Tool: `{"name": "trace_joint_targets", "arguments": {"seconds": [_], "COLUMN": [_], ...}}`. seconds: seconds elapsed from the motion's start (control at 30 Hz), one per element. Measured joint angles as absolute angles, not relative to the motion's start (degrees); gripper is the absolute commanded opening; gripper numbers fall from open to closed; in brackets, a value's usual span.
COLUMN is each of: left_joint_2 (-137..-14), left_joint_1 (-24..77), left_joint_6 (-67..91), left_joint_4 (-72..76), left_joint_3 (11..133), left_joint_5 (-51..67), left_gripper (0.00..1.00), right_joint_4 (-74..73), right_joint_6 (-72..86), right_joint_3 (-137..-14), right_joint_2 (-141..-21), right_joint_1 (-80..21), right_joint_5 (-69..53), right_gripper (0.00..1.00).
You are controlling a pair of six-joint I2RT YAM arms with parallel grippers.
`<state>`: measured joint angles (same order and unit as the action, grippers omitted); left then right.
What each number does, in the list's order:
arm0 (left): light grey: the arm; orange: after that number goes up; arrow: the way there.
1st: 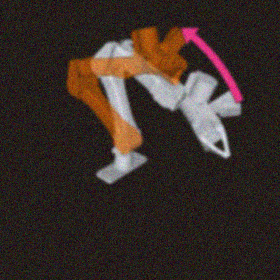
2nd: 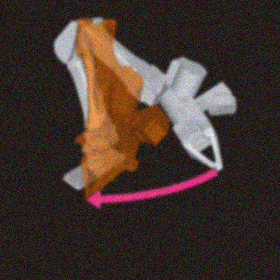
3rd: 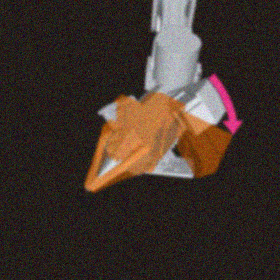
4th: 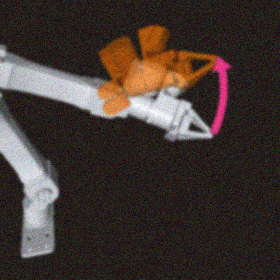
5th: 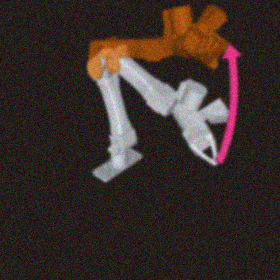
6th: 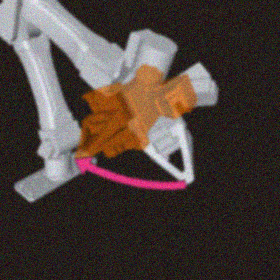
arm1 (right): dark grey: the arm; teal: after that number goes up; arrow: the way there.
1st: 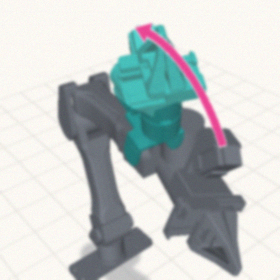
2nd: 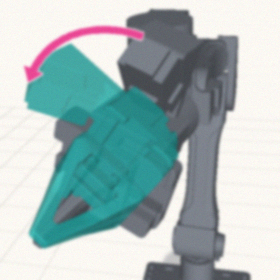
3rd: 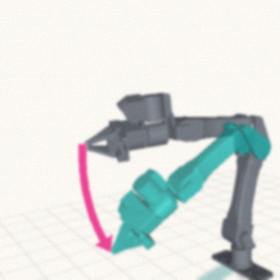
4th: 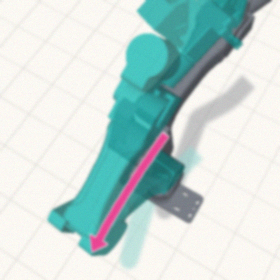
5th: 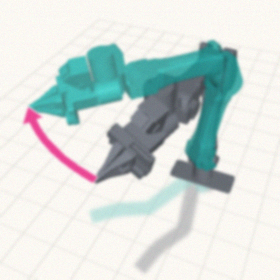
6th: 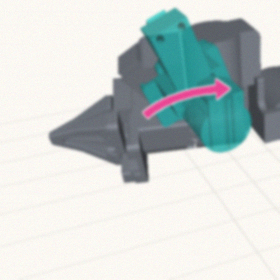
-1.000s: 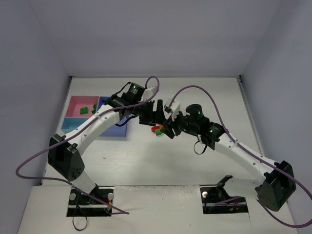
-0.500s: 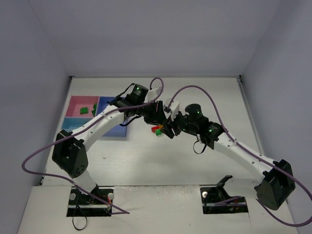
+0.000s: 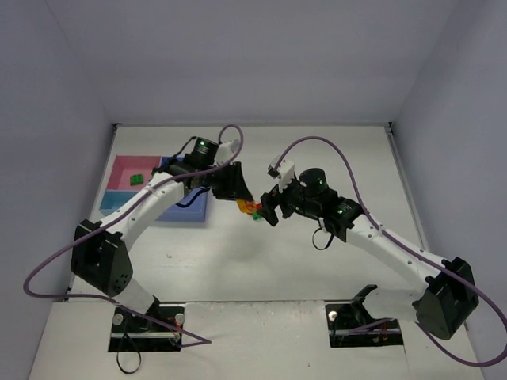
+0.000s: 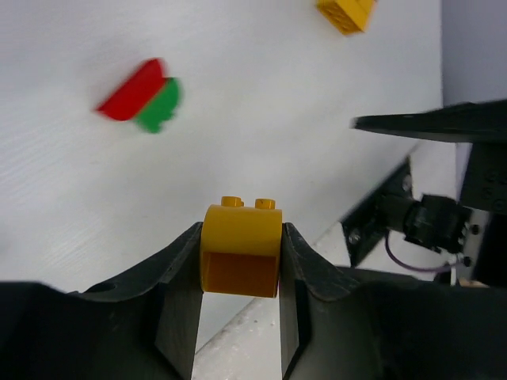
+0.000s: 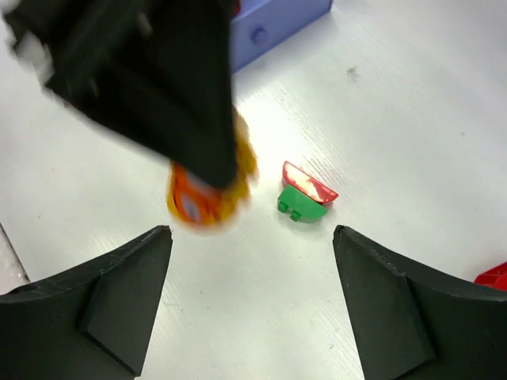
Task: Sort the legos into containers by color
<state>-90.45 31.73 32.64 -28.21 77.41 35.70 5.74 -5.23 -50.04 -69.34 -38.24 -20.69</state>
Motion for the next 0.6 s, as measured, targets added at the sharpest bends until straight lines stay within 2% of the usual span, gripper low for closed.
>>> {"name": "trace_joint_targets", "arguments": {"seconds": [0.43, 0.6], "left_joint_2": [-80.2, -81.5], "left_joint_1": [-2.6, -10.0], "left_joint_6": [25.7, 26.0], "left_joint_4": [-40.9, -40.6], "left_joint_3": [77.0, 76.1], "left_joint_5": [10.9, 4.3], "left_gripper": [0.07, 0.14], "right_joint_4": [4.4, 3.6], "right_joint_6": [4.8, 8.1], "right_joint_3": [-49.3, -46.3], "right_joint_2": [-67.4, -64.2], "right_joint_1": [-33.3, -31.7], "right_joint_5": [-11.8, -10.3], "right_gripper": [0.82, 0.82]}}
